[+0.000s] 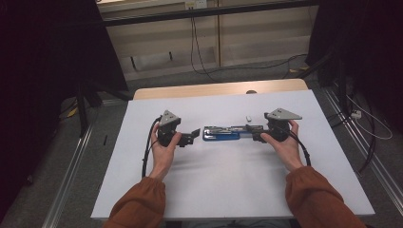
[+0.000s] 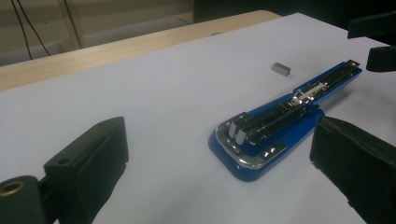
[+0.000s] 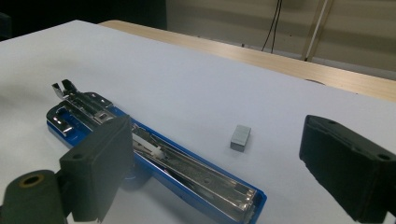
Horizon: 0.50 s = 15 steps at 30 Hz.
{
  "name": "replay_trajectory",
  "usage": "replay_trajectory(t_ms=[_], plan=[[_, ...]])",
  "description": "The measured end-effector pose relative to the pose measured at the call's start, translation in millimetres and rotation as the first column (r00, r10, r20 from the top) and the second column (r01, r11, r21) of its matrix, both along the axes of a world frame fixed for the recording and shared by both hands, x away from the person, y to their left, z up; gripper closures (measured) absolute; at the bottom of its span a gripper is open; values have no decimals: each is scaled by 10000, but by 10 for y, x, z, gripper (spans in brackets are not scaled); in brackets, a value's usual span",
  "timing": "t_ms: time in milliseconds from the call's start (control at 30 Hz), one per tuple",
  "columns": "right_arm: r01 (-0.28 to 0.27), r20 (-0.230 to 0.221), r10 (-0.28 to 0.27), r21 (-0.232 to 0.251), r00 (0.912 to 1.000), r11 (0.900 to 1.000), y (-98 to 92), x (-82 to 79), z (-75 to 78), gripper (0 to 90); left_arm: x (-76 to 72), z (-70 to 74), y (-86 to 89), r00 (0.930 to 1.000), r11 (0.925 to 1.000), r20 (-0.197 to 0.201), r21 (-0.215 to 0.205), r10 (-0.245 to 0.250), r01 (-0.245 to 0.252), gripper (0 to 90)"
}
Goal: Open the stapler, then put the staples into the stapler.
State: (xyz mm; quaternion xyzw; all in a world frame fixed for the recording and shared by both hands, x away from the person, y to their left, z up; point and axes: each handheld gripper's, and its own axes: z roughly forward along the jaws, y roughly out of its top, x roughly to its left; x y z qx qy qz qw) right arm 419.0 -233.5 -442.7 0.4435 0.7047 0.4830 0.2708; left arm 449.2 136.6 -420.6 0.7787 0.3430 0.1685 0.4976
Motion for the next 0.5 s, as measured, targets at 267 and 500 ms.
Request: replay_trajectory(t_ms=[267,500], plan=[[-65,-5,65,48,10000,10000,14,-7,13,119,-225,31,95,9999,10000,119,33,58,-58,44],[-79,24,79,-4,10000,10000,17,3,41,129,-435,35,229,9980,9992,491,9,410,-411,41]])
